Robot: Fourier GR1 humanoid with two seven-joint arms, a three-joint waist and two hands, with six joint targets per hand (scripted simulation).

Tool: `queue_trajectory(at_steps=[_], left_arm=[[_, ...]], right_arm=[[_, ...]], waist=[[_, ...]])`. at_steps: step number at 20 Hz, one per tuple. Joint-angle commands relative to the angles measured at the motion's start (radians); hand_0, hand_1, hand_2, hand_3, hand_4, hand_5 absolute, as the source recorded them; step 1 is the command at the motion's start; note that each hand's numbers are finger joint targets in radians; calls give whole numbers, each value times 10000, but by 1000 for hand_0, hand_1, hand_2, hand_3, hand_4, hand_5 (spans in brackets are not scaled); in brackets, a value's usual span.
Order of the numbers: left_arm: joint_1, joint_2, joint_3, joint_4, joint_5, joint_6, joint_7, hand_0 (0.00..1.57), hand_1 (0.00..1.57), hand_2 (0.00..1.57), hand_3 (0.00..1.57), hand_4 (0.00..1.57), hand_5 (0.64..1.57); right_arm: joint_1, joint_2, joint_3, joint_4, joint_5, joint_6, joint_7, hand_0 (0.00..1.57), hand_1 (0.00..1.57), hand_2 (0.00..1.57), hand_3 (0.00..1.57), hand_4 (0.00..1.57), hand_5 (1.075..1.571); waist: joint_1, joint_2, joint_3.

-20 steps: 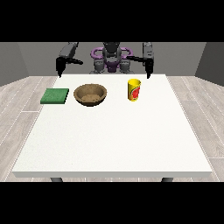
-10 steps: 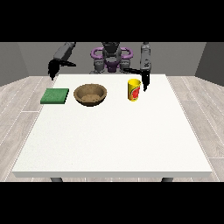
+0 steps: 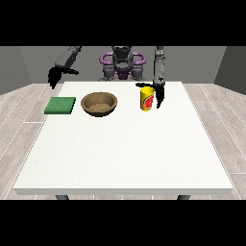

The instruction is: Pick the cup and pour the ball into the bowl, then pick the bowl and place it on the pad

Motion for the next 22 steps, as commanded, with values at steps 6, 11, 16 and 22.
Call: queue_trajectory(at_steps=[6,11,16,22], left_arm=[[-198,144,-312,857,-2134,3799,-663,1312,1312,1571,1571,833,1511],[-733,-71,-204,1504,-2272,4496,-521,1351,1351,1571,1571,881,1502],[-897,115,-1696,720,-3889,4862,1774,1348,1348,1571,1571,989,1532],[-1317,-394,-3514,368,-5838,4586,4513,1397,1397,1571,1571,1091,1571]], right_arm=[[-415,-585,-346,209,-388,780,-446,0,0,0,0,0,1556],[-568,-1249,-621,300,-553,1002,102,0,0,0,0,0,1556],[-369,-1766,-1223,2598,-515,1329,-380,0,0,0,0,0,1556],[123,-1666,-1326,3889,-166,815,-357,0,0,0,0,0,1560]], waist=[[-836,840,9],[-925,564,2],[31,-1066,28],[1341,-2913,34]])
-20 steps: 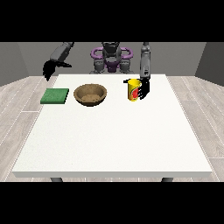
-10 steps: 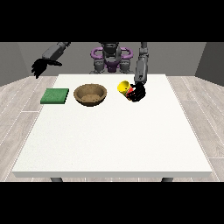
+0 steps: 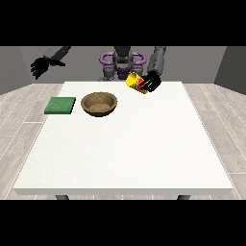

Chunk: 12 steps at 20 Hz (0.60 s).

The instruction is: Pick the cup and pour the ball into the bowl, then pick the bowl and place it on the pad

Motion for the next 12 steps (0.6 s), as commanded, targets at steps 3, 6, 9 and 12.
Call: queue_trajectory(at_steps=[3,6,9,12], left_arm=[[-667,133,-1410,106,-2263,158,2591,1365,1365,1571,1571,1142,1566],[-545,-731,-2288,-134,-3301,223,3593,1367,1367,1571,1571,1114,1566],[-715,-631,-2033,-737,-3577,-36,4055,1367,1367,1571,1571,1114,1566],[-568,-803,-2591,-646,-4526,-194,4717,1346,1346,1571,1571,1048,1569]], right_arm=[[567,108,19,957,385,-263,-311,0,0,0,0,0,1558],[504,-51,-225,1582,325,-459,-193,0,0,0,0,0,1558],[749,-337,-251,1949,442,262,-1510,0,0,190,0,0,1555],[769,-219,-205,2024,340,206,-1006,0,0,0,0,0,1554]], waist=[[686,-1131,-3],[1288,-1477,-8],[1125,-810,-16],[1024,-1285,-17]])
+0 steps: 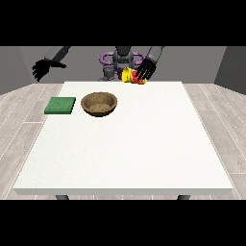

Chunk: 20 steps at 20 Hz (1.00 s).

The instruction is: Pick the cup and pour the ball into the bowl, then pick the bowl and place it on the pad

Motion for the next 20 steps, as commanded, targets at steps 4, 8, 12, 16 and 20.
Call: queue_trajectory(at_steps=[4,8,12,16,20], left_arm=[[-248,-288,-879,-368,-1848,-771,1489,1080,1080,1571,1571,965,1570],[-516,-421,-2125,-384,-2881,-509,3099,682,682,1571,1534,891,1571],[-1204,-426,-2688,-669,-3469,-1088,4151,549,549,1571,1571,935,1565],[-1722,-428,-3135,-774,-4300,-1652,4175,455,455,1571,1571,894,1571],[-1690,-428,-3883,-843,-5177,-1648,4998,282,282,1571,1571,863,1570]], right_arm=[[-99,-311,-140,596,8,-28,-69,0,0,58,0,0,1551],[-597,205,250,550,228,-213,-177,0,0,0,0,0,1551],[-1414,-6,512,512,503,-403,126,0,0,0,180,0,1534],[-1823,211,422,685,504,-1042,217,0,0,0,267,0,1530],[-2357,171,369,693,314,-808,172,0,0,0,297,0,1528]], waist=[[130,-200,-3],[-366,-42,-5],[-420,343,-5],[-202,575,-3],[-525,1112,-3]])
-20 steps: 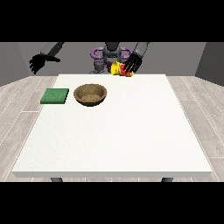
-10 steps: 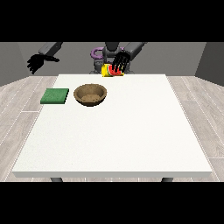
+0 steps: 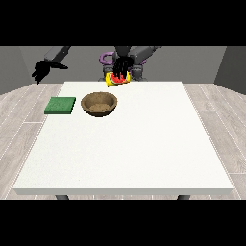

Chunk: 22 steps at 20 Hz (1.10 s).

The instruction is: Pick the cup and pour the ball into the bowl, then pick the bowl and place it on the pad

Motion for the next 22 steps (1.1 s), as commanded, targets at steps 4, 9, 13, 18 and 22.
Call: queue_trajectory(at_steps=[4,9,13,18,22], left_arm=[[-106,-6,-1125,95,-1273,-756,434,0,0,1571,1571,913,1547],[-365,-6,-1666,-167,-1498,-2453,-56,0,0,1571,1571,1244,1400],[-1286,238,-1670,-247,-2010,-3496,-587,702,702,1571,1571,1199,1416],[-2058,176,-1791,-83,-2828,-4476,-857,1546,1546,1571,1571,1197,1457],[-1746,1,-2145,-1235,-3295,-5124,-481,1534,1534,1571,1571,1207,1457]], right_arm=[[-248,130,117,60,-86,492,-383,0,0,0,252,0,1525],[-345,493,277,272,77,-70,-70,0,0,0,190,0,1521],[-213,-51,108,551,-13,358,-34,0,0,0,181,0,1519],[-467,132,176,603,-7,97,257,0,0,0,191,0,1515],[-260,-288,-154,1033,-170,523,-609,0,0,0,144,0,1520]], waist=[[-422,631,2],[-247,141,-1],[-127,-57,2],[-90,-246,-2],[193,244,4]])
